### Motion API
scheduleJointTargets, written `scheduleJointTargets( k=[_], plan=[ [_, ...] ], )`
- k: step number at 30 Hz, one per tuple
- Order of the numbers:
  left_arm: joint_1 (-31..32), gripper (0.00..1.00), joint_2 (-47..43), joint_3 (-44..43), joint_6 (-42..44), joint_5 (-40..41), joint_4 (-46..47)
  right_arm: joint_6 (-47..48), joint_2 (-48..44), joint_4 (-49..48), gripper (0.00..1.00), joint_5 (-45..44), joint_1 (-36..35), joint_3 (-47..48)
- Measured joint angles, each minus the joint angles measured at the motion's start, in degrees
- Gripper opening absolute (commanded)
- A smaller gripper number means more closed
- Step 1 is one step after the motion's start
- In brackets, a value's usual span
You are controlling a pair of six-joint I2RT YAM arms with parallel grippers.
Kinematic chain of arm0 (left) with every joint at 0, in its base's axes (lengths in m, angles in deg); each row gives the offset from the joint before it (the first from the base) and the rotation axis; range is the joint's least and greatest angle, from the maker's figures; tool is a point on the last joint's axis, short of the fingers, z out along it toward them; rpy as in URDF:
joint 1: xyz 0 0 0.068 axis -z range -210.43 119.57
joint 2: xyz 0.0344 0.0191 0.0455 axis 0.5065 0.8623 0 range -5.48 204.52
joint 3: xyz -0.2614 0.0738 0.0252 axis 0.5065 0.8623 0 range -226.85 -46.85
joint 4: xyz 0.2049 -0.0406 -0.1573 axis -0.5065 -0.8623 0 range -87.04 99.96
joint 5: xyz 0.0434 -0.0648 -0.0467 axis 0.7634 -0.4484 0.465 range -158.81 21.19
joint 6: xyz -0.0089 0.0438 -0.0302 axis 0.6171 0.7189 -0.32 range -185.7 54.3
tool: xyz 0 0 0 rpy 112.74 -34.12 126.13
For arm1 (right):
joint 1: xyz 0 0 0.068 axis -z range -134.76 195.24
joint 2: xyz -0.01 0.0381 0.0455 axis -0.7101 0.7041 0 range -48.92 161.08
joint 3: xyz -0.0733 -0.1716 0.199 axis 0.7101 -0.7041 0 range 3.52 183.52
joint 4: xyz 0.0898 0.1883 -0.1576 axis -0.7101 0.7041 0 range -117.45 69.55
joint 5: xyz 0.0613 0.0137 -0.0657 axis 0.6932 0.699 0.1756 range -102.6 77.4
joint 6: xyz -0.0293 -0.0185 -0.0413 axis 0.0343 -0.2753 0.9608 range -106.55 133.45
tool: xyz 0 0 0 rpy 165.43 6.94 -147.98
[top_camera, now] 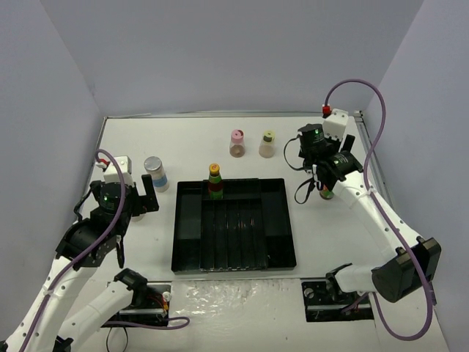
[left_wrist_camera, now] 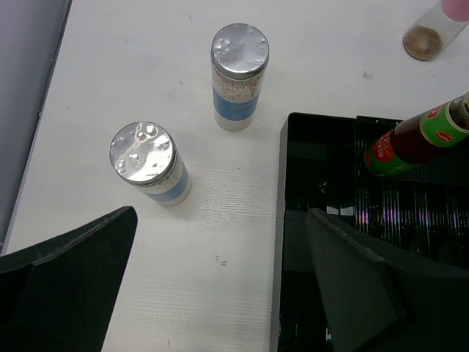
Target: Organize the condiment bottles
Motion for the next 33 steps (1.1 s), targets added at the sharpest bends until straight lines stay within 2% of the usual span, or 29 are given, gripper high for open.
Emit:
scheduleJointTargets(
  k=[13,33],
  plan=[
    [-0.01,0.97,-0.75,0.00,0.59,-0.83,-0.01,-0.48,-1.46,-0.32,0.77,-1.92,5.74,-6.48],
    [-0.03,0.97,-0.35,0.08,0.69,-1.76,-0.03,-3.81,-0.67,-6.93,0.77,-1.06,8.40,-15.13]
  ],
)
